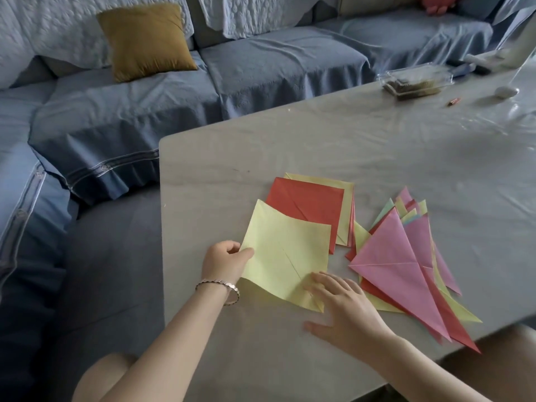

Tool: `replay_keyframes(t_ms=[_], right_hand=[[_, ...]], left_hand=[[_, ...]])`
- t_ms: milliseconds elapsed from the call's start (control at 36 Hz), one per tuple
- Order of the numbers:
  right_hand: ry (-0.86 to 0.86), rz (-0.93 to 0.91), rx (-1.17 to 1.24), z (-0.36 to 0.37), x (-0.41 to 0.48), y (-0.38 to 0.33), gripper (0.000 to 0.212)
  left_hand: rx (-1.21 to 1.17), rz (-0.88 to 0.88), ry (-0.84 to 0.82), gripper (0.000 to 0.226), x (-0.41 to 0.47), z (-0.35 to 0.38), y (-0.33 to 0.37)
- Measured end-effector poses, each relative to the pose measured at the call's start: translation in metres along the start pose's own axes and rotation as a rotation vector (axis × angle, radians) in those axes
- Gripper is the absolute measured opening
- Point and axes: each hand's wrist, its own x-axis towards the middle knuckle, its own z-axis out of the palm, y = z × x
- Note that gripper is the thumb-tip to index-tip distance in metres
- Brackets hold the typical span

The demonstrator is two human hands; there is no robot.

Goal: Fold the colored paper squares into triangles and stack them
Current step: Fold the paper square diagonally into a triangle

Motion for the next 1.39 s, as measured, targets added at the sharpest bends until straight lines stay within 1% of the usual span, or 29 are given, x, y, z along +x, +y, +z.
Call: replay_keyframes(t_ms=[56,139,222,250,278,333,444,528,556,611,667,722,833,861,889,944,1028,1083,1167,1250,1306,1389], right_hand=[[0.025,0.008,-0.003,0.0,0.001,-0.004,0.062],[0.095,-0.013,0.037,0.004,0.002,-0.003,0.061],[0.186,-0.013,0.046,0.007,0.007,0.003,0.07],[0.216,-0.012,0.05,0.006,0.009,0.005,0.07],[0.238,-0.022,0.063,0.005,0.011,0.007,0.067],[0.264,-0.063,0.098,0.0,0.014,0.01,0.055],[0.26,-0.195,0.194,-0.015,0.02,0.014,0.015],[0.217,-0.238,0.311,-0.028,0.026,0.014,0.035],[0.207,-0.231,0.367,-0.032,0.028,0.014,0.033],[0.214,-0.183,0.464,-0.041,0.034,0.013,0.021],[0.238,-0.085,0.556,-0.05,0.039,0.009,0.012],[0.231,0.025,0.645,-0.06,0.044,0.003,0.006],[0.209,0.145,0.82,-0.07,0.047,-0.002,0.003],[0.216,0.167,0.856,-0.071,0.047,-0.004,0.005],[0.23,0.188,0.882,-0.071,0.045,-0.005,0.012],[0.254,0.221,0.922,-0.071,0.042,-0.008,0.021],[0.259,0.244,0.935,-0.073,0.039,-0.012,0.021],[0.269,0.262,0.941,-0.075,0.039,-0.015,0.021],[0.291,0.293,0.969,-0.077,0.037,-0.019,0.023],[0.292,0.318,0.986,-0.079,0.036,-0.023,0.02],[0.293,0.331,1.004,-0.08,0.035,-0.025,0.019],[0.296,0.353,1.02,-0.081,0.034,-0.029,0.02]], left_hand=[[-0.013,0.004,-0.004,0.034,-0.001,-0.006,0.002],[-0.049,0.023,-0.029,0.013,-0.003,-0.014,0.002],[-0.055,0.037,-0.057,0.011,-0.007,-0.023,0.002],[-0.05,0.043,-0.065,0.009,-0.008,-0.025,0.001],[-0.044,0.046,-0.072,0.011,-0.008,-0.027,0.0],[-0.041,0.054,-0.079,0.017,-0.01,-0.031,-0.002],[0.006,0.096,-0.073,0.016,-0.012,-0.038,-0.008],[0.105,0.189,-0.056,0.012,-0.01,-0.041,-0.015],[0.126,0.216,-0.066,0.012,-0.011,-0.042,-0.017],[0.116,0.251,-0.11,0.015,-0.011,-0.042,-0.017],[0.054,0.278,-0.173,0.024,-0.012,-0.042,-0.016],[0.005,0.3,-0.234,0.026,-0.012,-0.042,-0.016],[-0.049,0.29,-0.303,0.021,-0.016,-0.042,-0.014],[-0.068,0.277,-0.312,0.021,-0.018,-0.042,-0.014],[-0.076,0.265,-0.315,0.021,-0.019,-0.041,-0.014],[-0.062,0.261,-0.297,0.018,-0.022,-0.039,-0.013],[-0.034,0.327,-0.176,0.009,-0.026,-0.036,-0.009],[-0.064,0.415,-0.108,0.02,-0.031,-0.035,-0.003],[-0.082,0.536,-0.071,0.015,-0.042,-0.03,0.012],[-0.021,0.661,0.022,0.023,-0.048,-0.023,0.02],[-0.019,0.68,0.067,0.024,-0.05,-0.018,0.022],[-0.06,0.659,0.107,0.02,-0.052,-0.01,0.024]])
